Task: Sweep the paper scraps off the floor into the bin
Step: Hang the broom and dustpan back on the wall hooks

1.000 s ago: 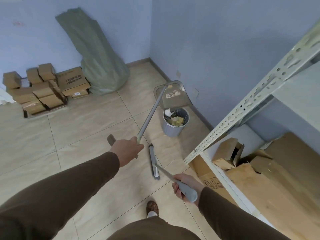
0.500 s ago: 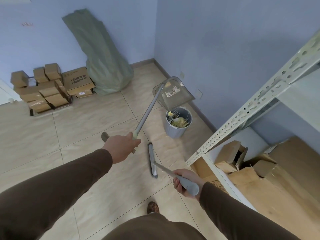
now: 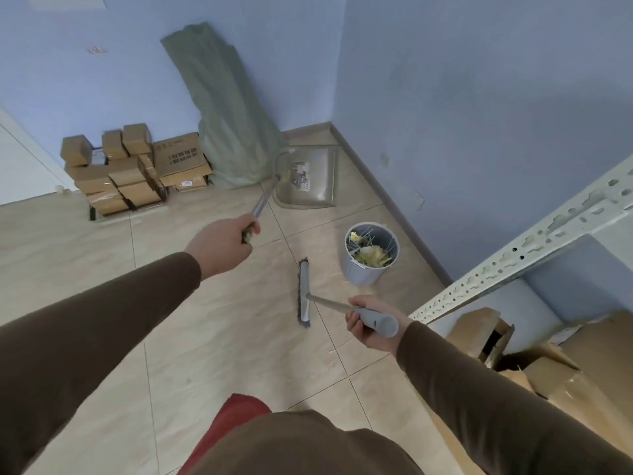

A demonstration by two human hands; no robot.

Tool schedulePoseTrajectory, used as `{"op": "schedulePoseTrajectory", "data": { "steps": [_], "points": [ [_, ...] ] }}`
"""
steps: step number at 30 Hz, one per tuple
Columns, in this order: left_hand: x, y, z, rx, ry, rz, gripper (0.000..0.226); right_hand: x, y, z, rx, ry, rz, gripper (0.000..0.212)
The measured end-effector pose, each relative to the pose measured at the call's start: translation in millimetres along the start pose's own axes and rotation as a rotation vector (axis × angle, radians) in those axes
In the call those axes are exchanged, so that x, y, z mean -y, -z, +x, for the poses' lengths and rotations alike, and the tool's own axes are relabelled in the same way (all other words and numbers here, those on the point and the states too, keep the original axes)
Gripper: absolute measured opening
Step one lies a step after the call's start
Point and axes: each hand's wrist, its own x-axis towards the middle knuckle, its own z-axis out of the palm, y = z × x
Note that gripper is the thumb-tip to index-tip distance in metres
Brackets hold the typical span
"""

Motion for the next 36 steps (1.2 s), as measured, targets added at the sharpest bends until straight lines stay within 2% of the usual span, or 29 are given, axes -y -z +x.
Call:
{"op": "schedulePoseTrajectory", "data": {
  "steps": [6,8,12,14,18,21,24,27,30,33,36],
  "points": [
    [34,57,63,0.035,0.180,-0.145,0.028,75,-49,26,0.019,0.104,0.069,0.008],
    [55,73,93,0.087,0.243,-0.231,0.022,106,-69,37,0.040,0.122,0.096,0.011],
    [97,106,161,0.165,0.268,-0.269,0.017,171,-117,54,0.138,0.175,0.144,0.010],
    [112,124,197,0.204,0.238,-0.213,0.015,209,-148,57,0.155,0.216,0.139,0.015],
    [121,170,274,0.261,0.131,-0.103,0.020,291,-199,52,0.155,0.341,0.056,0.009],
    [109,205,332,0.275,0.041,-0.051,0.019,352,-222,40,0.159,0.412,-0.031,0.027],
    [92,236,391,0.273,-0.064,0.113,0.024,413,-237,15,0.165,0.484,-0.045,0.051],
    [66,263,453,0.217,-0.182,0.220,0.022,479,-247,-14,0.184,0.604,-0.118,0.075],
    [32,291,511,0.121,-0.295,0.355,0.022,548,-250,-37,0.177,0.747,-0.296,0.087],
    [0,321,569,0.018,-0.359,0.445,0.026,616,-249,-54,0.080,0.930,-0.499,0.082],
    [-40,352,621,-0.024,-0.410,0.450,0.025,679,-241,-66,-0.129,1.092,-0.587,0.067]
  ]
}}
